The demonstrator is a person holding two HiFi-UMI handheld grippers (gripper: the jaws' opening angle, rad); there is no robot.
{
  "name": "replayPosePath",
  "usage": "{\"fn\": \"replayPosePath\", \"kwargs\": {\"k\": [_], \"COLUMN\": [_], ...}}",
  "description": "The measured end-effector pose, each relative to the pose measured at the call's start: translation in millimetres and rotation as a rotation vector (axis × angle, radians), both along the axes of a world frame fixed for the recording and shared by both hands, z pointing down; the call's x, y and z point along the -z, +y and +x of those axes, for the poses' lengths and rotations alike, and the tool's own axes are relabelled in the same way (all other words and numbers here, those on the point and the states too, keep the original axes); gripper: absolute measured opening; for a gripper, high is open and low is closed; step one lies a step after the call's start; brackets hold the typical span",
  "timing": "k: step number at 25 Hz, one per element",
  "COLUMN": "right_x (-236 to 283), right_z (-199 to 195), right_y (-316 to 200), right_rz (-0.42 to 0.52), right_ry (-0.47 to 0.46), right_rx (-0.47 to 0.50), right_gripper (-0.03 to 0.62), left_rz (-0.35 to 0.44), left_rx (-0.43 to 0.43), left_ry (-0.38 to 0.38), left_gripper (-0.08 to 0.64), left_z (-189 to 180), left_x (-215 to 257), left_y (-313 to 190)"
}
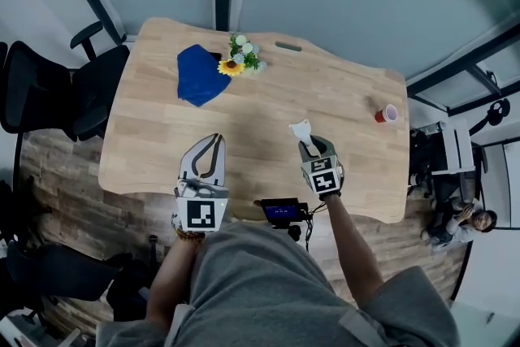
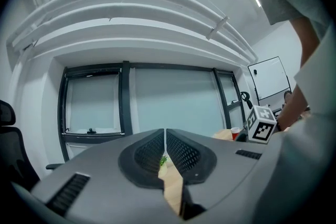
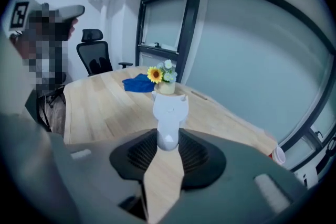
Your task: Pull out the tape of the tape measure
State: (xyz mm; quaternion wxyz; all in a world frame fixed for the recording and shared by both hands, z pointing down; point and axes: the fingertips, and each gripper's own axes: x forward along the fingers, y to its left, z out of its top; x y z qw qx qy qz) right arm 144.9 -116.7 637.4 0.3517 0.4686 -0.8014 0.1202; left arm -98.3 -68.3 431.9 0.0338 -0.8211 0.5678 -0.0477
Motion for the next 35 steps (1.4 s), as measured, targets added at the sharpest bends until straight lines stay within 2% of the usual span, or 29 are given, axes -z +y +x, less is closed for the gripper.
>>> {"fn": "replayPosePath", "kwargs": {"k": [5,11,15,17,21,35], "right_x": [64,117,140,149,159,152], "right_z": [-29,-56,-68,-74,-82,-102], "right_y": [10,26,35,40,50,58], "right_rz": [0.077,0.123,0.130,0.133,0.131,0.084], "right_ry": [-0.041,-0.043,-0.073,-0.092,-0.124,-0.174], "right_rx": [0.070,0.119,0.141,0.159,0.180,0.189], "right_gripper": [0.133,0.133,0.133,0.133,0.133,0.133], "left_rz": [0.025,0.008,0.019,0.039,0.064,0.053], "left_rx": [-0.056,-0.145,-0.236,-0.266,-0.297,-0.338], "left_ry": [-0.077,-0.090,-0.132,-0.148,-0.150,-0.124], "left_gripper": [0.020,0.022,0.079,0.086,0.090,0.097], "left_z": [12,35,55,63,73,91], "left_x": [-4,-18,-24,-24,-24,-30], "left_y": [-6,-8,-10,-9,-5,-6]}}
